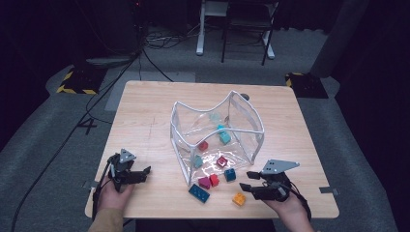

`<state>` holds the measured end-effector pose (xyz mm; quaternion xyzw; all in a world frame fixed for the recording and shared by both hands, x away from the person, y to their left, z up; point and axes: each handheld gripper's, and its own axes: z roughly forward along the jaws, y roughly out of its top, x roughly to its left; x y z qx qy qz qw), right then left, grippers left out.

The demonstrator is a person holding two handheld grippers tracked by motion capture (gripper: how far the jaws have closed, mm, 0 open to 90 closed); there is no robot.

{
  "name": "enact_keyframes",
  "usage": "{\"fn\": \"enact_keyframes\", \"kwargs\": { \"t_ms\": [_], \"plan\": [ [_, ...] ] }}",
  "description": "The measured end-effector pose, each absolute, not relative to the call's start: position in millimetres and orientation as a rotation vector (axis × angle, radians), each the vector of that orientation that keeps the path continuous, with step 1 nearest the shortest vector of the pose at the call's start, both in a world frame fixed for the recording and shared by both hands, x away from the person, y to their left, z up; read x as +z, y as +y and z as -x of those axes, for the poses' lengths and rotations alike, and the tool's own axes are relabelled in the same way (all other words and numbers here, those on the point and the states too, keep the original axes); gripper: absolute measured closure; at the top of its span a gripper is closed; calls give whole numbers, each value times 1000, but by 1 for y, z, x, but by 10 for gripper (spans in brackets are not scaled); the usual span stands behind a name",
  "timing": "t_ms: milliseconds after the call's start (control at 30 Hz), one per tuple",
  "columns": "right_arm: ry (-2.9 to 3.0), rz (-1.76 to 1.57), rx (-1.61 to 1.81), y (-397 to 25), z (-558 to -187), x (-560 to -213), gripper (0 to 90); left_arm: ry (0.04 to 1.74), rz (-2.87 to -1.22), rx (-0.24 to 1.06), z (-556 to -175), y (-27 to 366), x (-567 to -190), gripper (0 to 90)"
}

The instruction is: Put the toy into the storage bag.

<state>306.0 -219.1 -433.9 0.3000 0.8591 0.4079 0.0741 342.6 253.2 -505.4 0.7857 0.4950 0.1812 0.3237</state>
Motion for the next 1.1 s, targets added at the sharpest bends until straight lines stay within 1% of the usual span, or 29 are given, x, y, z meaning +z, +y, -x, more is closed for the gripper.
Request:
{"fn": "enact_keyframes", "kwargs": {
  "t_ms": [267, 500, 633, 800, 1100],
  "plan": [
    [2631, -895, 1174, -210, -295, -463, 468, 1299, -2060, 475, -343, 253, -505, 151],
    [2666, -882, 1117, -205, -291, -479, 472, 1298, -2062, 476, -343, 253, -505, 152],
    [2672, -879, 1096, -204, -291, -483, 499, 1299, -2061, 475, -343, 253, -505, 152],
    [2683, -858, 1053, -203, -291, -487, 571, 1300, -2060, 476, -343, 253, -505, 152],
    [2685, -849, 1059, -204, -291, -483, 586, 1298, -2062, 476, -343, 253, -505, 152]
  ]
}}
